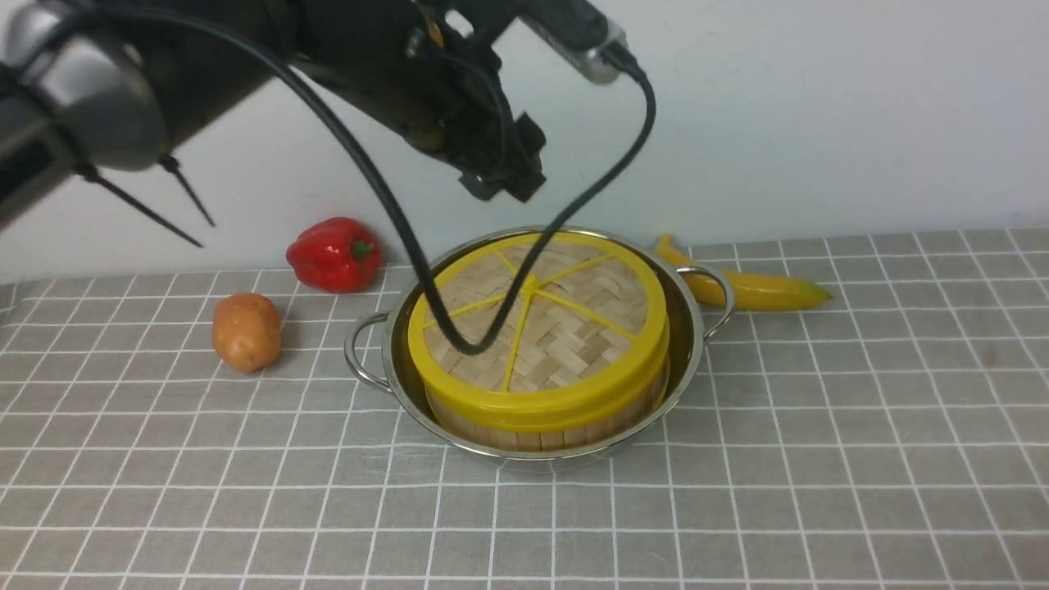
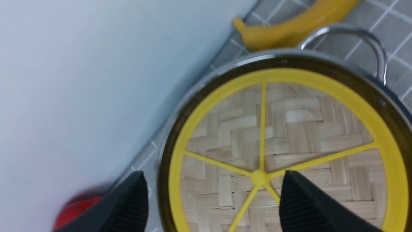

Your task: Place the steamer in the pot on the grey tablecloth, and put the lid on the steamer.

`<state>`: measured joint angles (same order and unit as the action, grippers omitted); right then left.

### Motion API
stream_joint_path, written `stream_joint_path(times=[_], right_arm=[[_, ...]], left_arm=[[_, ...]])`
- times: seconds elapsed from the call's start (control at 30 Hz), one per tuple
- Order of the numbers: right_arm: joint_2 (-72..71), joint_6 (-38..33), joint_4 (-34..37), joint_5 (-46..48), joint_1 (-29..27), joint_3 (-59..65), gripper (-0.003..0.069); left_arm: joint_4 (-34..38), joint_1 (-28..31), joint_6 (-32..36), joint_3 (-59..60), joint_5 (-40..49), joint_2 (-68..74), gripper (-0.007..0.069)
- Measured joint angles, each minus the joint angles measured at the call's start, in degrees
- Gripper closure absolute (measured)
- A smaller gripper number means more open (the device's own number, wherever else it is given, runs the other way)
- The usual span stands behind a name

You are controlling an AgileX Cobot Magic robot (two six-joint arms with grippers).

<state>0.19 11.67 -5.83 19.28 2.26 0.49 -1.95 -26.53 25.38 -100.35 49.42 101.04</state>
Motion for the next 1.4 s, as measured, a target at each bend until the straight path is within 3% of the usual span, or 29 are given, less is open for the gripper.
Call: stream_joint_path(times=[0.5, 0.6, 0.83, 0.9, 0.97, 1.4], right_arm=[[0.0, 0.0, 0.0, 0.0, 0.0, 0.0, 0.0416], [0.0, 0.0, 0.0, 0.0, 0.0, 0.0, 0.0416], [0.0, 0.0, 0.0, 0.0, 0.0, 0.0, 0.0416], [0.0, 0.0, 0.0, 0.0, 0.0, 0.0, 0.0416], [0.0, 0.0, 0.0, 0.0, 0.0, 0.0, 0.0416], [0.0, 0.0, 0.0, 0.0, 0.0, 0.0, 0.0416]], left_arm=[[0.03, 0.0, -1.95, 0.0, 0.05, -10.81, 0.0124], [0.03, 0.0, -3.0, 0.0, 0.3, -11.34, 0.0162], [0.07, 0.0, -4.56, 0.06, 5.08, -13.09, 0.0468], [0.51, 0.0, -4.92, 0.06, 6.73, -13.65, 0.0591], [1.13, 0.0, -4.97, 0.06, 7.25, -13.97, 0.0637], [9.34, 0.0, -5.26, 0.06, 7.18, -14.4, 0.0646]])
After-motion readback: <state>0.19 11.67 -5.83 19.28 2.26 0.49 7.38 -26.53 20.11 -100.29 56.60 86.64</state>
